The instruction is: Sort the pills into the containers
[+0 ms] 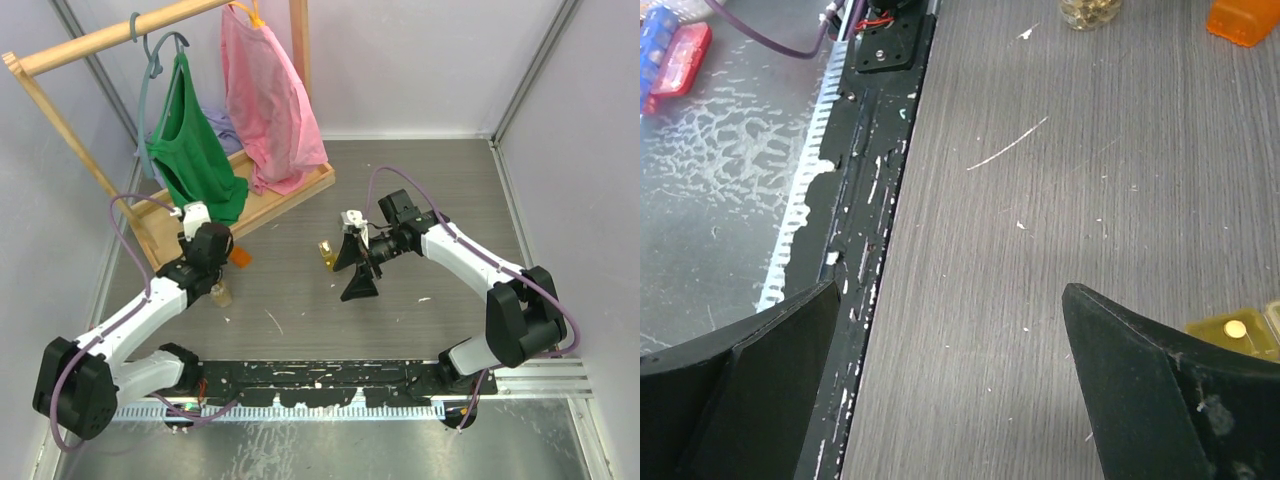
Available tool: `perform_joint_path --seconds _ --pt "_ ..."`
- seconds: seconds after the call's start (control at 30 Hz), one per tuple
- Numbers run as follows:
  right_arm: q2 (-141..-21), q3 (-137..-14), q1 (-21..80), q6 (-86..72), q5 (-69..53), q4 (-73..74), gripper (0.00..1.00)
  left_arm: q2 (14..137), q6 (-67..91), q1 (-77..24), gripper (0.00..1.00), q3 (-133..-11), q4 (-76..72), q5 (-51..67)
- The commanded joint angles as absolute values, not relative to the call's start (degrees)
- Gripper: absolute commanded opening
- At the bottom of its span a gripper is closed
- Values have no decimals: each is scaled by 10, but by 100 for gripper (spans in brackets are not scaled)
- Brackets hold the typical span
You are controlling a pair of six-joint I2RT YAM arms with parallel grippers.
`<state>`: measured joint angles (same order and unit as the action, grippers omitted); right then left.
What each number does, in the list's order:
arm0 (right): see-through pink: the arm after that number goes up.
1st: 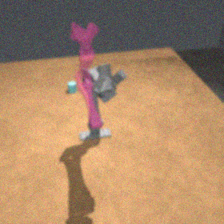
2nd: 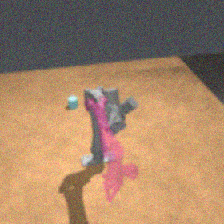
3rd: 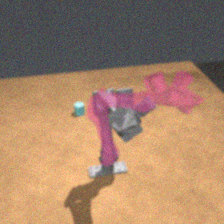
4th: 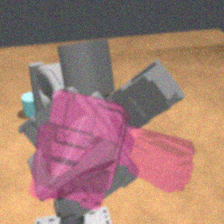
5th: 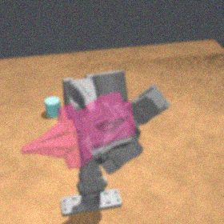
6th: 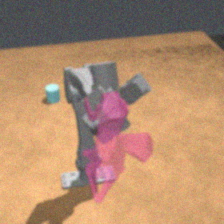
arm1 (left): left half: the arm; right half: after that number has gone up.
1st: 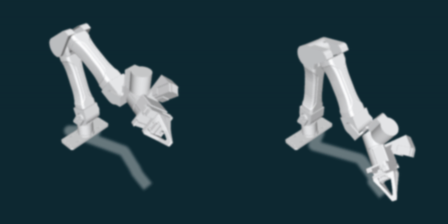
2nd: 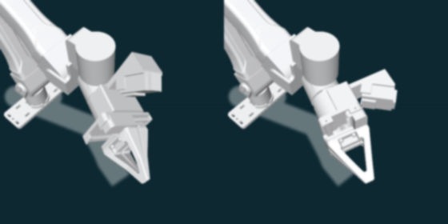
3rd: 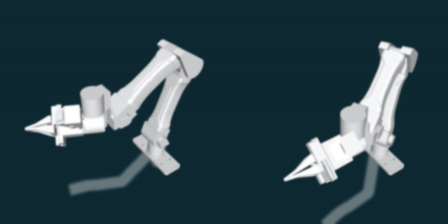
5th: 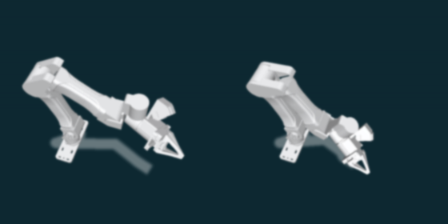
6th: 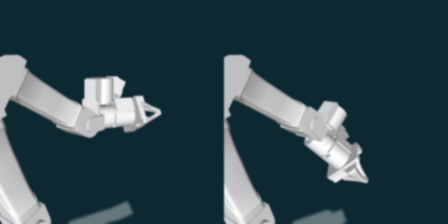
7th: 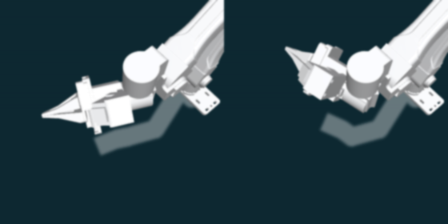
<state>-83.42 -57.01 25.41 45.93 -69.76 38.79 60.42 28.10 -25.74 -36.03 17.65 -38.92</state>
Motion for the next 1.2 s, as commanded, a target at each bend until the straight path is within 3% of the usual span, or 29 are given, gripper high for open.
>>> perform_joint_path --seconds 0.0,0.07,0.13,0.2,0.33,0.47,0.57,0.77,0.9,1.03,1.17 --pt "-834 -584 255 427 -671 345 100 619 313 -230 16 -356 150 -394" --pt "-833 -577 254 400 -652 322 100 622 325 -225 26 -356 158 -397" --pt "-832 -570 254 372 -631 296 100 616 334 -225 49 -354 164 -401" --pt "-833 -563 252 344 -609 266 100 600 342 -225 62 -357 178 -397" --pt "-836 -543 235 257 -562 190 100 545 342 -225 72 -362 200 -357" --pt "-840 -511 200 115 -551 88 100 457 304 -225 78 -359 202 -225" --pt "-842 -472 180 18 -553 -6 100 404 286 -225 98 -346 172 -88" --pt "-874 -446 169 -90 -555 -104 100 389 408 -225 98 -279 -33 147" --pt "-907 -453 154 -108 -525 -105 100 450 492 -230 97 -261 -149 192" --pt "-966 -483 146 -124 -512 -75 92 540 501 -259 82 -286 -167 172" --pt "-1011 -515 146 -116 -505 -39 69 632 501 -270 58 -317 -181 158"
